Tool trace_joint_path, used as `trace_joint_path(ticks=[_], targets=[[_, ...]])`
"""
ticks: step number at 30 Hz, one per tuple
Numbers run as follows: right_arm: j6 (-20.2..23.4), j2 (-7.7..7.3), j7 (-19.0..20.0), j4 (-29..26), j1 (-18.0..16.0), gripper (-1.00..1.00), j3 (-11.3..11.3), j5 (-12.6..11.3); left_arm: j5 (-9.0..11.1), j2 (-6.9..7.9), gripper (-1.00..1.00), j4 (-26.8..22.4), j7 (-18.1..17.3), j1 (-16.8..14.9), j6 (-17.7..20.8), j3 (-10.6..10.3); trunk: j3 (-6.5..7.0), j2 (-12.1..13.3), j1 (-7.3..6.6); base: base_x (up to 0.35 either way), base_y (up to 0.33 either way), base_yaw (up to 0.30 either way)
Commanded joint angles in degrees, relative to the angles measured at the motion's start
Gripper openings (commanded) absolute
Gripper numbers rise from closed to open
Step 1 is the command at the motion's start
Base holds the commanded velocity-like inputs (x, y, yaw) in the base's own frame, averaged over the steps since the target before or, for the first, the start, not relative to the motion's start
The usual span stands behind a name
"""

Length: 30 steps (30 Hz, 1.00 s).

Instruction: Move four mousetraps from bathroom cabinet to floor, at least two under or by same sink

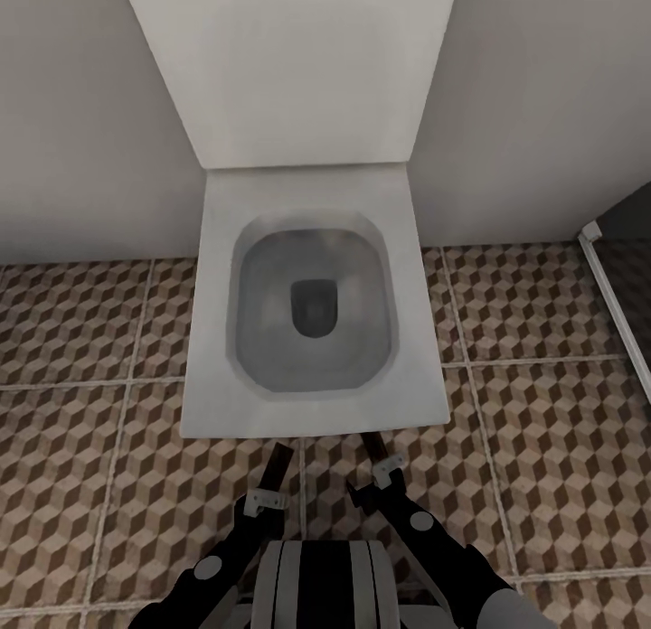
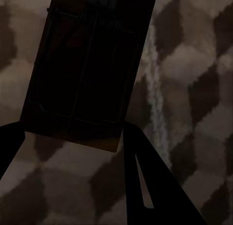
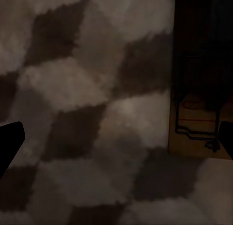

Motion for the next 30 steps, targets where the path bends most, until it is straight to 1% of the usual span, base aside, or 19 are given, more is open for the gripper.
trace_joint_path(ticks=[1, 6, 7, 22, 30], targets=[[-0.2, -0.02, 0.1, 0.1, 0.0, 1.0, 0.1, -0.5, 0.4, 0.09, -1.0, 0.0, 0.5, -0.1, -0.3, -0.4, -0.02, 0.0, -0.01, 0.0, 0.0, 0.0], [-0.3, -0.02, 0.1, 0.1, 0.0, 1.0, 0.2, -0.5, 0.4, 0.09, -1.0, 0.0, 0.5, -0.1, -0.3, -0.5, -0.02, 0.0, -0.01, 0.0, 0.0, 0.0], [-0.3, -0.02, 0.1, 0.1, 0.0, 1.0, 0.2, -0.5, 0.4, 0.09, 1.0, 0.0, 0.5, -0.1, -0.3, -0.5, -0.02, 0.0, -0.01, 0.0, 0.0, 0.0], [-0.3, -0.02, 0.1, 0.1, 0.0, 1.0, 0.1, -0.5, 0.4, 0.06, 1.0, 0.1, 0.5, -0.1, -0.3, -0.5, -0.02, 0.0, -0.01, -0.002, 0.0, 0.0], [-0.3, -0.02, 0.1, 0.1, 0.0, 1.0, 0.1, -0.5, 0.4, 0.08, 1.0, 0.1, 0.6, -0.1, -0.3, -0.5, -0.02, 0.0, -0.01, -0.257, 0.0, 0.0]])
